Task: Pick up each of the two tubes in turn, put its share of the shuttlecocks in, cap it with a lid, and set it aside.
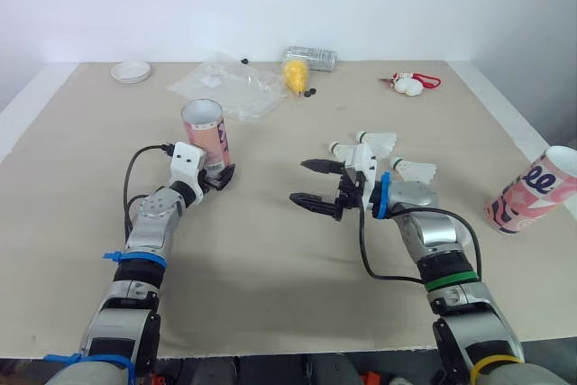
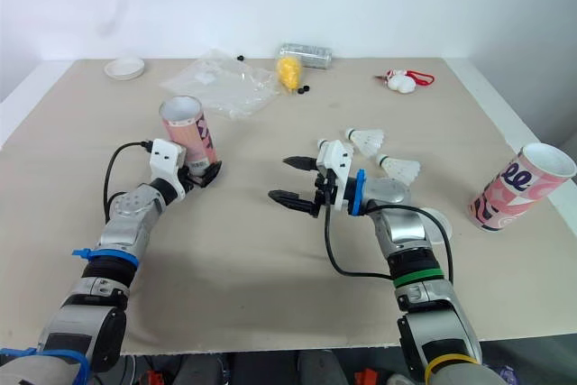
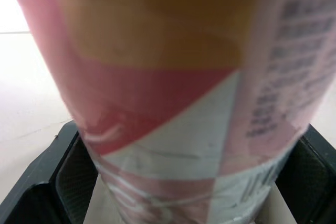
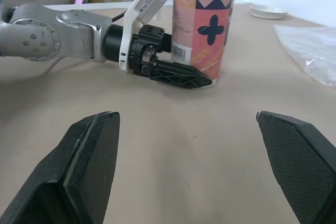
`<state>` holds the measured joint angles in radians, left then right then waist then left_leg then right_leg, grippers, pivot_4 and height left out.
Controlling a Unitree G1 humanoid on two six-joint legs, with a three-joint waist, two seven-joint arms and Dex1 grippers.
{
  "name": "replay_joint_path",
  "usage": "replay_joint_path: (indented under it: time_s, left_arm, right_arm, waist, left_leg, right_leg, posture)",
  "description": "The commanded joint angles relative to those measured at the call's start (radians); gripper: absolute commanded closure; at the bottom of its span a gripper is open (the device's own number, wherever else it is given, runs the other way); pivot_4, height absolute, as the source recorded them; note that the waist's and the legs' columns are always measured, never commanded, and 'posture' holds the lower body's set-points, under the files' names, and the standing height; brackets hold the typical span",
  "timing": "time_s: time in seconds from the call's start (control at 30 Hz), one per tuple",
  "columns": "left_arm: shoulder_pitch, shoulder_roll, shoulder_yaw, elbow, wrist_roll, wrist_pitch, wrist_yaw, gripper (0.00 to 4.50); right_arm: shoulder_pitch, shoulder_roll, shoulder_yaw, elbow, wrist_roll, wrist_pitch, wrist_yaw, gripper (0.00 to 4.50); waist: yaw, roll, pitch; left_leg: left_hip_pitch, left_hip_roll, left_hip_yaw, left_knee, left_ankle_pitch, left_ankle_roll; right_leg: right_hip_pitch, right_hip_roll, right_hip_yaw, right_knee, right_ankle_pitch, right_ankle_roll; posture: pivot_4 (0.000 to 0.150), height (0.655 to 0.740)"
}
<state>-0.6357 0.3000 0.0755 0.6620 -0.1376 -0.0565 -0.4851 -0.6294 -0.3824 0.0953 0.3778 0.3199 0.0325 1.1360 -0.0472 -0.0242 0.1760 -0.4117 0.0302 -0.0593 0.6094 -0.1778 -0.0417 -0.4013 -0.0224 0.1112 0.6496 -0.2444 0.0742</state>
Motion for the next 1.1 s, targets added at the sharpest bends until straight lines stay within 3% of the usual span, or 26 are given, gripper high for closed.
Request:
replay_joint_path:
  time_s: [0.03,0.13,0.2,0.6,1.1]
  left_arm:
    - [-0.011,0.01,0.003,0.045,0.009,-0.031,-0.013,0.52]
    - [-0.014,0.007,0.011,0.063,0.005,-0.046,-0.012,1.41]
    - [-0.015,0.007,0.015,0.07,0.002,-0.048,-0.01,1.57]
    - [-0.007,0.018,0.019,0.056,0.004,-0.063,-0.008,1.6]
    - [0.013,0.061,0.01,0.002,-0.003,-0.064,-0.128,1.6]
  right_arm:
    - [0.004,0.0,-0.027,-0.052,0.019,0.001,-0.006,0.0]
    - [0.006,-0.002,-0.023,-0.061,0.015,0.003,-0.002,0.0]
    - [0.007,-0.001,-0.022,-0.065,0.013,0.004,-0.003,0.0]
    - [0.005,0.002,-0.022,-0.065,0.01,0.002,-0.005,0.0]
    - [0.006,0.025,-0.077,-0.106,0.091,0.032,-0.022,0.0]
  waist:
    - [0.0,0.0,0.0]
    - [0.0,0.0,0.0]
    - [0.0,0.0,0.0]
    - [0.0,0.0,0.0]
    - [-0.001,0.0,0.0]
  left_leg:
    - [0.0,0.0,0.0,0.0,0.0,0.0]
    - [0.0,0.0,0.0,0.0,0.0,0.0]
    - [0.0,0.0,0.0,0.0,0.0,0.0]
    - [0.0,0.0,0.0,0.0,0.0,0.0]
    - [-0.001,0.0,0.0,0.0,0.0,0.0]
  right_leg:
    - [0.0,0.0,0.0,0.0,0.0,0.0]
    - [0.0,0.0,0.0,0.0,0.0,0.0]
    - [0.0,0.0,0.0,0.0,0.0,0.0]
    - [0.0,0.0,0.0,0.0,0.0,0.0]
    - [-0.001,0.0,0.0,0.0,0.0,0.0]
  posture:
    - [0.15,0.74]
    - [0.15,0.74]
    - [0.15,0.74]
    - [0.15,0.74]
    - [0.15,0.74]
